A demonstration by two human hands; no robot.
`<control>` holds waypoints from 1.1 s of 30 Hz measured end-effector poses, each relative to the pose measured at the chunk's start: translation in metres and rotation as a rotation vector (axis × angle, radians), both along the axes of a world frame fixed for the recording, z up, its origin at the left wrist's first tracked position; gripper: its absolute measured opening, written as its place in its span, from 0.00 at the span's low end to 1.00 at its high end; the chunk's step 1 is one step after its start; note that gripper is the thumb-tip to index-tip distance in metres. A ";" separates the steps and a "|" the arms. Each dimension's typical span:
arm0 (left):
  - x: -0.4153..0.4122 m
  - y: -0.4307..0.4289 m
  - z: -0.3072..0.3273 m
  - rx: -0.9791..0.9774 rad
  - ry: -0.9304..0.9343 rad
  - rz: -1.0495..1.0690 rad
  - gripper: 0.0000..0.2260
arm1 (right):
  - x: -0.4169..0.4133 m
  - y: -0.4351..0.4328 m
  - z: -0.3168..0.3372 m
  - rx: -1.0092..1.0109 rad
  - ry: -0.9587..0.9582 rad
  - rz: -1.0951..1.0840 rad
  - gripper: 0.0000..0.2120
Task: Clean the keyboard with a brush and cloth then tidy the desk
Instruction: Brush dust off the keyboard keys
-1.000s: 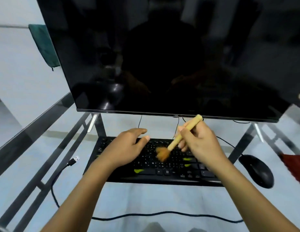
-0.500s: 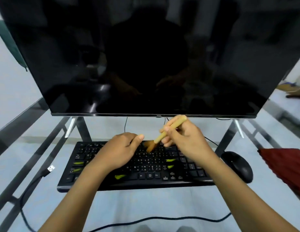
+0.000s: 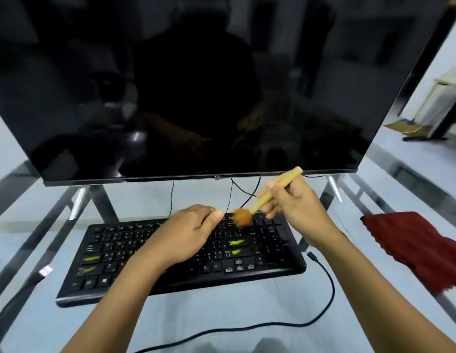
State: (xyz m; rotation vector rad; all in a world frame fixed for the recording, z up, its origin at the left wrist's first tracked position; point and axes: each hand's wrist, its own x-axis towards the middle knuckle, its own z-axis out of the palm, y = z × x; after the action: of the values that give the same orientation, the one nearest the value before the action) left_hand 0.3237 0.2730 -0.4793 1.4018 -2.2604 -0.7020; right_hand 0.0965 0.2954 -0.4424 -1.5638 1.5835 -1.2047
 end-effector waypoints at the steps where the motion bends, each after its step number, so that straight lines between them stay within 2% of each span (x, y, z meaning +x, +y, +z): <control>1: -0.001 -0.001 -0.003 -0.003 -0.002 -0.003 0.31 | 0.000 0.002 -0.001 0.033 0.066 0.031 0.07; 3: -0.001 -0.002 -0.008 -0.011 -0.015 -0.001 0.34 | -0.001 0.003 -0.002 0.010 0.195 -0.049 0.07; 5: -0.002 -0.003 -0.012 -0.021 -0.035 -0.001 0.37 | -0.006 0.004 0.003 -0.071 0.111 -0.105 0.06; 7: -0.004 -0.004 -0.012 -0.030 -0.047 -0.006 0.37 | -0.011 0.007 0.006 -0.023 0.023 0.005 0.04; 9: -0.005 -0.003 -0.011 -0.035 -0.057 -0.002 0.34 | -0.011 0.013 0.003 0.030 0.144 0.084 0.04; 10: -0.005 -0.002 -0.010 -0.037 -0.069 0.000 0.33 | -0.012 0.015 -0.001 0.005 0.199 0.040 0.04; 12: -0.005 0.000 -0.008 -0.041 -0.092 -0.004 0.32 | -0.016 0.021 -0.005 -0.100 0.125 -0.095 0.04; 15: -0.004 0.001 -0.007 -0.045 -0.099 -0.014 0.33 | -0.022 0.031 -0.008 -0.028 -0.075 -0.020 0.05; 18: -0.003 0.002 -0.006 -0.036 -0.097 -0.005 0.33 | -0.029 0.037 -0.014 -0.047 0.101 -0.068 0.04; 20: -0.003 0.004 -0.005 -0.038 -0.097 -0.003 0.34 | -0.034 0.040 -0.011 -0.113 0.039 -0.134 0.05; 22: -0.002 0.008 -0.005 -0.044 -0.131 0.002 0.35 | -0.035 0.044 -0.007 -0.045 -0.065 -0.049 0.05; 23: 0.000 0.010 -0.006 -0.049 -0.169 0.001 0.37 | -0.035 0.045 -0.007 -0.005 -0.028 -0.016 0.05; 25: 0.005 0.015 -0.008 -0.061 -0.254 -0.007 0.42 | -0.036 0.047 -0.012 -0.042 0.122 -0.085 0.05; 27: 0.010 0.022 -0.010 -0.086 -0.297 -0.013 0.43 | -0.038 0.050 -0.011 -0.125 0.024 -0.175 0.06; 30: 0.024 0.026 -0.011 -0.119 -0.295 0.013 0.42 | -0.038 0.055 -0.009 0.009 -0.198 -0.006 0.05; 31: 0.029 0.027 -0.010 -0.124 -0.296 0.025 0.43 | -0.037 0.056 -0.011 0.044 -0.150 0.019 0.05; 33: 0.039 0.028 -0.009 -0.130 -0.311 0.030 0.44 | -0.035 0.055 -0.016 -0.052 -0.026 -0.103 0.05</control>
State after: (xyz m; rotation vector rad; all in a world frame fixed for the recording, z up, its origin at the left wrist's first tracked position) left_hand 0.3628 0.3014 -0.4884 1.5666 -2.4597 -0.3370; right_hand 0.0615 0.3503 -0.4580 -1.5086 1.6454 -1.3253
